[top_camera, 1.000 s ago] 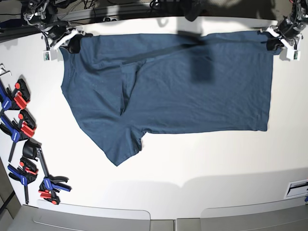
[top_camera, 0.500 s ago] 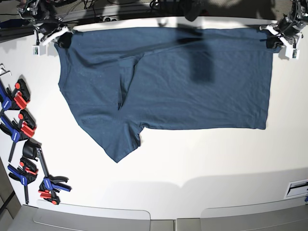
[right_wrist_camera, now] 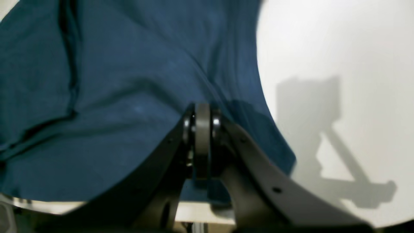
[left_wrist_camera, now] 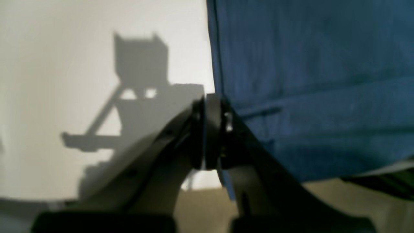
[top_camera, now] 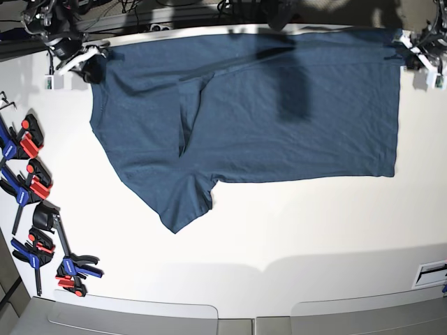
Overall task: Fold the T-shirt properly
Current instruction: 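Grasp the shoulder edges with both grippers and drag the shirt, then grasp the shirt's side edge with the right gripper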
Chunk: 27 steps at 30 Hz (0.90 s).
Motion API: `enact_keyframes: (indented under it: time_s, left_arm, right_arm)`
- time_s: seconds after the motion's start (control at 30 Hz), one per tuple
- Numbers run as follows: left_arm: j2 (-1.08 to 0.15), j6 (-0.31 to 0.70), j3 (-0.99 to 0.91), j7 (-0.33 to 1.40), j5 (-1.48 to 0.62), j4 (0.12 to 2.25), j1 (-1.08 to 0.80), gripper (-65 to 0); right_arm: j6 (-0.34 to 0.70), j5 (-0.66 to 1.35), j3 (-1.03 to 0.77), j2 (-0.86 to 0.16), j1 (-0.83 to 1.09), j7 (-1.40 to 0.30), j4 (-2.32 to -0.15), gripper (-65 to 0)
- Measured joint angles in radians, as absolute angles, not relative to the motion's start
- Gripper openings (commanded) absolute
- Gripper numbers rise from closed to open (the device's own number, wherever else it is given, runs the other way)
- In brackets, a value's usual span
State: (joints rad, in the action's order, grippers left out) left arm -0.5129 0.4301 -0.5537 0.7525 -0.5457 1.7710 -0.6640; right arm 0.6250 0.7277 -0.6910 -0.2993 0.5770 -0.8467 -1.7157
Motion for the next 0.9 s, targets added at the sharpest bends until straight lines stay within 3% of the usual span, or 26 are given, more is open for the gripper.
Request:
enact_keyframes:
  time_s: [0.07,0.13,0.27,0.67,0.9]
  left_arm:
    - [-0.513,0.434,-0.575,0.739,-0.545,1.801,-0.664,-49.7]
    - [-0.513,0.433,-0.594,0.725,-0.545,1.824,-0.664,-45.7]
    - [-0.513,0.434,-0.604,0.695,-0.545,1.851,-0.664,-45.5]
    - [-0.513,0.434,-0.604,0.634,-0.55,1.861,-0.665,-45.5]
    - [-0.513,0.434,-0.604,0.632,-0.549,1.861,-0.665,-45.5]
  right_arm:
    - [0.625,0.727,-0.691,-0.299,0.577,-0.844,-1.762,-65.0]
    - [0.625,0.722,-0.691,-0.3,0.577,-0.831,-1.809,-65.0]
    - [0.626,0.718,-0.691,-0.3,0.566,-0.793,-1.882,-59.9]
    - [0.625,0.641,-0.694,-0.299,0.346,-0.775,-1.901,-59.1]
    - [0.626,0.605,-0.693,-0.299,0.3,-0.721,-1.901,-38.2]
